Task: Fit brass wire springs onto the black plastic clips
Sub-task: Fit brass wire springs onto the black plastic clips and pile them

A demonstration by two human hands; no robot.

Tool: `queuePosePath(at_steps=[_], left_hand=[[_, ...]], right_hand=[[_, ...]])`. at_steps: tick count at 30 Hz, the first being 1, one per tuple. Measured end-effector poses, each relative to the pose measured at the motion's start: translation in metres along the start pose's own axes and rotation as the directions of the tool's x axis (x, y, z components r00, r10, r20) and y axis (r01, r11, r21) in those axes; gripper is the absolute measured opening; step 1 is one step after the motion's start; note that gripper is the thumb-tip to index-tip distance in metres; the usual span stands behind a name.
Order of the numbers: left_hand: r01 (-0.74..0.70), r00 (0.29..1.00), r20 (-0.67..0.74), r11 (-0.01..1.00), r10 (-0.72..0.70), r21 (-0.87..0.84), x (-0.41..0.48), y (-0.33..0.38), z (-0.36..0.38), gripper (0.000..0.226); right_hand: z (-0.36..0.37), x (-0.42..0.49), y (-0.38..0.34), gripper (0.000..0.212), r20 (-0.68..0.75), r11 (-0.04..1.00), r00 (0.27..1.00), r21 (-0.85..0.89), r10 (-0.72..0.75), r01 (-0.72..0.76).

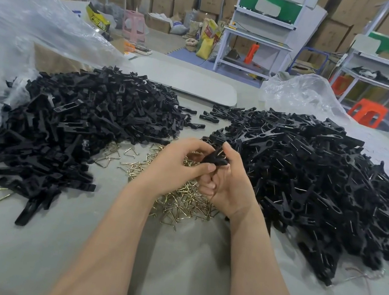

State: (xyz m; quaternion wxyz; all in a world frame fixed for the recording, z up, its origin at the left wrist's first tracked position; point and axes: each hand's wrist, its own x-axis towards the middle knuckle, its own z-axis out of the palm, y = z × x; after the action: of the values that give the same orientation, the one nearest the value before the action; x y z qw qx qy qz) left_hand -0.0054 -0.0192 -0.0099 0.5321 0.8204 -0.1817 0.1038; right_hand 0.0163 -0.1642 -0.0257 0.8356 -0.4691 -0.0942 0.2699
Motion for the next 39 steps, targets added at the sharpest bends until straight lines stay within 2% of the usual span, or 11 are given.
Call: queuePosePath(at_steps=[5,10,13,16,27,33,35,37,39], left_hand=[[-0.047,0.998,-0.047,0.995,0.051,0.084,0.000,0.002,-0.001,0.017],[-0.079,0.991,-0.105,0.994,0.087,0.076,0.000,0.006,-0.002,0.030],[-0.082,0.991,-0.103,0.996,0.086,0.048,-0.001,0.009,-0.002,0.028],[-0.097,0.991,-0.090,0.995,0.099,0.029,-0.001,0.011,-0.002,0.025],[-0.110,0.992,-0.073,0.988,0.103,-0.107,0.000,0.012,0.002,0.027],[-0.061,0.996,-0.069,0.989,0.052,-0.133,0.000,0.010,0.003,0.020],[-0.019,0.996,-0.087,0.986,0.004,-0.168,0.000,0.009,0.002,0.018],[0.046,0.989,-0.131,0.990,-0.063,-0.132,0.001,0.005,-0.001,0.015],[0.129,0.985,-0.113,0.992,-0.128,0.003,-0.001,0.000,-0.004,0.016]], right_hand=[[0.001,-0.003,-0.002,0.045,0.023,0.997,0.996,0.006,0.082,-0.082],[0.005,-0.003,-0.001,0.043,0.115,0.983,0.990,0.152,0.082,-0.100],[0.005,-0.003,-0.001,0.053,0.152,0.968,0.986,0.227,0.073,-0.107],[0.005,-0.003,-0.001,0.051,0.177,0.962,0.983,0.255,0.054,-0.099],[0.008,-0.004,0.000,0.050,0.133,0.961,0.991,0.271,0.015,-0.051],[0.010,-0.003,0.005,0.053,0.122,0.956,0.993,0.290,0.003,-0.038],[0.008,-0.002,0.001,0.059,0.070,0.980,0.997,0.194,0.030,-0.043],[0.007,-0.002,-0.008,0.072,-0.135,0.995,0.986,-0.028,0.095,-0.099],[0.005,-0.005,-0.017,0.074,-0.358,0.954,0.933,-0.269,0.025,-0.129]])
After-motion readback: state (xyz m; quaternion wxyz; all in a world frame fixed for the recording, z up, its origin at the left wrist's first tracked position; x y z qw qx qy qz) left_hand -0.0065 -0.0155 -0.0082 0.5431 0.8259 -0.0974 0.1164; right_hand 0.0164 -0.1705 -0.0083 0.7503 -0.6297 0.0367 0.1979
